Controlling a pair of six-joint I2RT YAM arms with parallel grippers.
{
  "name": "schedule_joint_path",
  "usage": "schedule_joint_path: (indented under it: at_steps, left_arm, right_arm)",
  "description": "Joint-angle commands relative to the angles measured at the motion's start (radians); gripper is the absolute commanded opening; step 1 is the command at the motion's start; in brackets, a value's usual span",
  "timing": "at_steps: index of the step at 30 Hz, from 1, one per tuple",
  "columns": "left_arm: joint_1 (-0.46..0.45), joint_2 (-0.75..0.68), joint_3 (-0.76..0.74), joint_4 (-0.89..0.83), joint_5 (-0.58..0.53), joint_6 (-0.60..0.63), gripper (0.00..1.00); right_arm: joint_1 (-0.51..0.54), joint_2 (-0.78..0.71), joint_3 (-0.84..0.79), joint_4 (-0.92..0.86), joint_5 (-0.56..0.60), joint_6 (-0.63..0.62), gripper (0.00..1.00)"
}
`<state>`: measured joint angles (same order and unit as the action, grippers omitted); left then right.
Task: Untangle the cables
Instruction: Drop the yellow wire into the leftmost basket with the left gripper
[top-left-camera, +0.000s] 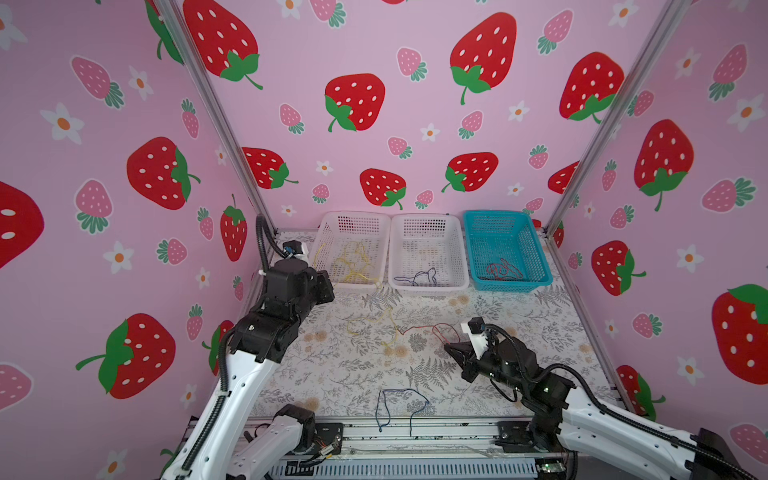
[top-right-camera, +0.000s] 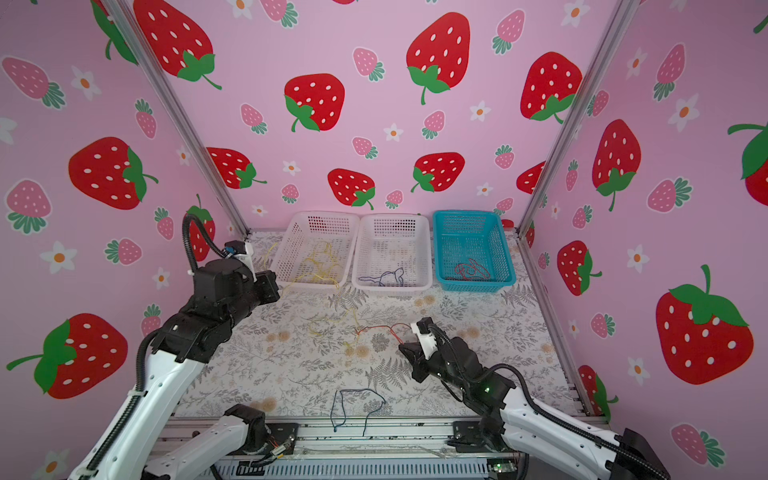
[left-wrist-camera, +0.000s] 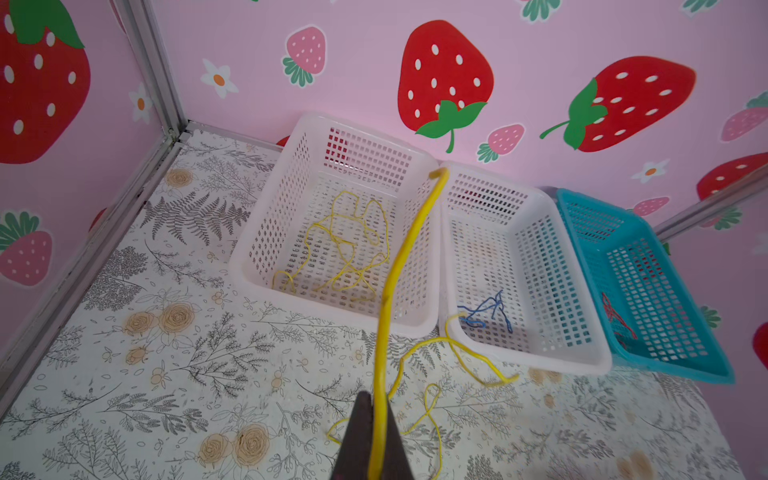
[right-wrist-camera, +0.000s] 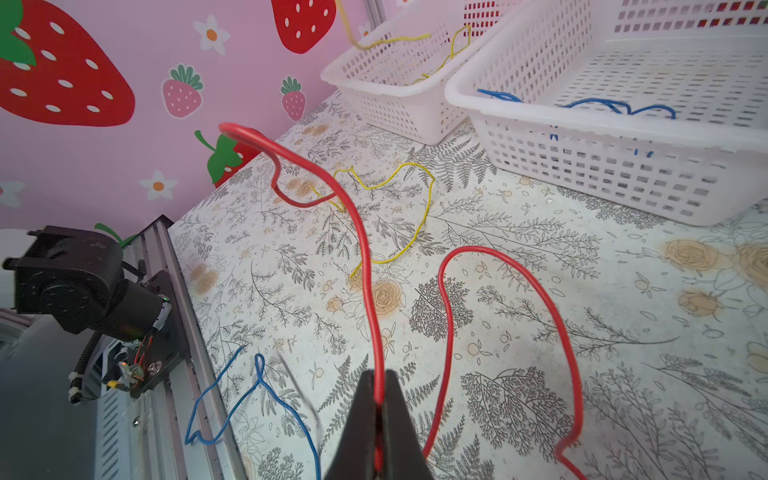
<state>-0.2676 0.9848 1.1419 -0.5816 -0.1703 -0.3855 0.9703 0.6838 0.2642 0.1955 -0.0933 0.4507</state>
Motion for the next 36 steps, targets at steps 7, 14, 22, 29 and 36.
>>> schedule_joint_path:
  at_steps: [7, 14, 22, 29, 36]
  left_arm:
    - [0.053, 0.272, 0.160, 0.154, -0.153, 0.073, 0.00]
    - [0.096, 0.486, 0.260, 0.191, -0.176, 0.095, 0.00]
    - [0.100, 0.687, 0.334, 0.169, -0.145, 0.124, 0.00]
    - [0.100, 0.693, 0.340, 0.165, -0.123, 0.136, 0.34]
    - [0.101, 0.694, 0.432, 0.088, -0.100, 0.162, 0.47]
  right_arm:
    - [-0.003, -0.139, 0.012, -0.099, 0.020, 0.008, 0.00]
    - [-0.003, -0.189, 0.006, -0.125, 0.002, 0.019, 0.00]
    - [-0.004, -0.223, 0.013, -0.149, 0.013, 0.017, 0.00]
    - [-0.003, -0.231, 0.018, -0.154, 0.015, 0.018, 0.00]
    - [-0.004, -0.233, 0.027, -0.162, 0.021, 0.023, 0.00]
